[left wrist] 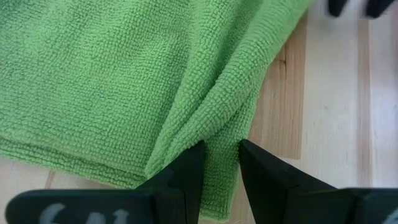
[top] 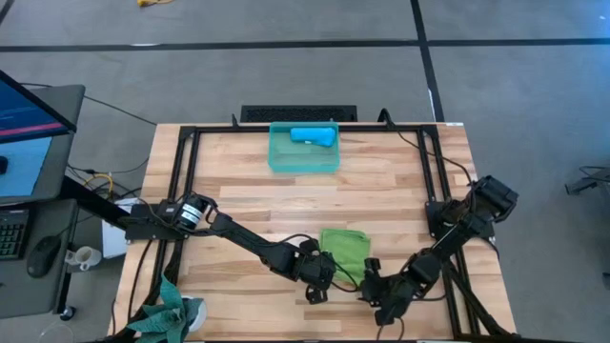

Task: Roll microfiber towels into tight, uniform cylinder then place into a basket
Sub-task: Roll the green microfiber cloth

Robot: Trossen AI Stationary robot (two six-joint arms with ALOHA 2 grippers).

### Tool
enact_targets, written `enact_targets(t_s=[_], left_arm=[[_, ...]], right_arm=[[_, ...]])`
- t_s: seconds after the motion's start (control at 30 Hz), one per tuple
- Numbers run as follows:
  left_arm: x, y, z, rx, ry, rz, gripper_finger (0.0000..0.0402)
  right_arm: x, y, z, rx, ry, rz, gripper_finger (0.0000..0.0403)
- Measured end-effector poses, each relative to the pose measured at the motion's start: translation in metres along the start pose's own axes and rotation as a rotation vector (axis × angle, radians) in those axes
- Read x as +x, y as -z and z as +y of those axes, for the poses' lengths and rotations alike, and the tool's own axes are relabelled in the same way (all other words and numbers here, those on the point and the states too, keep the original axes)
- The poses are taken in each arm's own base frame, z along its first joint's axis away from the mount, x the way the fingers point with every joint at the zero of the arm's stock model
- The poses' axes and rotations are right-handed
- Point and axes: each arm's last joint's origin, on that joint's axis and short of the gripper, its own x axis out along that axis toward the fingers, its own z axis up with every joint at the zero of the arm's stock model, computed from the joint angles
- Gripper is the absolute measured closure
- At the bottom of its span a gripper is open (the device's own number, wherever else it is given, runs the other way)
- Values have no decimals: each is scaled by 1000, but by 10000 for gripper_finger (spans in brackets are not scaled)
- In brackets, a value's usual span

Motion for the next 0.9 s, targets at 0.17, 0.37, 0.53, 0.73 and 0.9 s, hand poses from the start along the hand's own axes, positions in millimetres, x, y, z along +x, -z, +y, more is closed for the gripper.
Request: enact_targets(t_s=[0.17, 0.37, 0.53, 0.73, 0.9], left_arm=[[0, 0, 0, 0, 1, 0, 304], [0, 0, 0, 0, 0, 0, 304], [0, 0, 0, -1, 0, 1, 304], [0, 0, 0, -1, 0, 1, 304], [0, 0, 0, -1, 1, 0, 304]], right_arm=[[6, -3, -10, 27, 31, 9, 284], [6, -4, -12, 35, 40, 7, 284], [7, -7, -16, 45, 66, -6, 284], [7, -7, -19, 56, 123, -25, 285], [-1, -8, -23, 112, 172, -22, 285]])
